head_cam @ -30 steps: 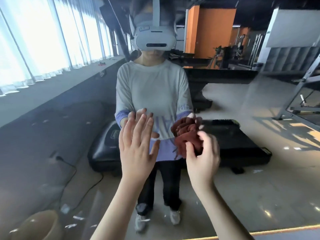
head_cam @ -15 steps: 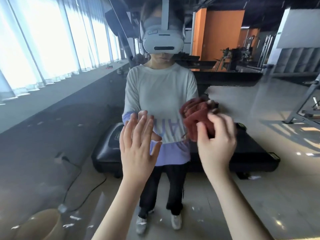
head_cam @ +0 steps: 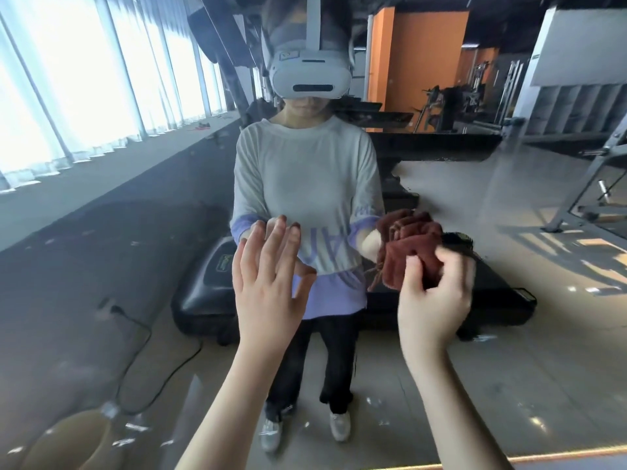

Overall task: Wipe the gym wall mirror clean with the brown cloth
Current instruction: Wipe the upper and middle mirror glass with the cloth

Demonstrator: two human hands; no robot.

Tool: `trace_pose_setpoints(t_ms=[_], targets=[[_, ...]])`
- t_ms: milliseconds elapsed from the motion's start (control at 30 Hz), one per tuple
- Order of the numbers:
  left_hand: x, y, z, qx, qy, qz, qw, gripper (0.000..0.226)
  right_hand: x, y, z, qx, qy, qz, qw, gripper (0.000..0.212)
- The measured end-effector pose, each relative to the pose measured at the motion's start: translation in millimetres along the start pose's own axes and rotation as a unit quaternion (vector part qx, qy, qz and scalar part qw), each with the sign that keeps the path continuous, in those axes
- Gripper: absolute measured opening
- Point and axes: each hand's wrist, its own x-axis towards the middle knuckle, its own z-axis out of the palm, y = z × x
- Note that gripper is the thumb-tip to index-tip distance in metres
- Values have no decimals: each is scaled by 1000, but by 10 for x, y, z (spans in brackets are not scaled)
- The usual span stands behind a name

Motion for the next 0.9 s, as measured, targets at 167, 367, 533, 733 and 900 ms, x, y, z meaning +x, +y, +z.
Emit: trace_pose_setpoints(t_ms=[167, 367, 533, 733, 900], targets=[[-21, 6, -1, 0, -11, -6, 1000, 64, -191, 32, 31, -15, -105, -101, 989, 16], [-42, 30, 10, 9, -15, -8, 1000, 63, -208, 171, -62, -38, -41, -10, 998, 21], [-65, 30, 21, 15, -17, -5, 1000, 64, -504, 169, -5, -24, -143, -67, 987, 19], [-104, 55, 53, 7, -4, -8, 1000, 57, -629, 295, -107, -43, -112, 9, 993, 22], [-209, 75, 57, -9, -37, 28, 999, 58, -687, 411, -122, -50, -151, -12, 987, 23]])
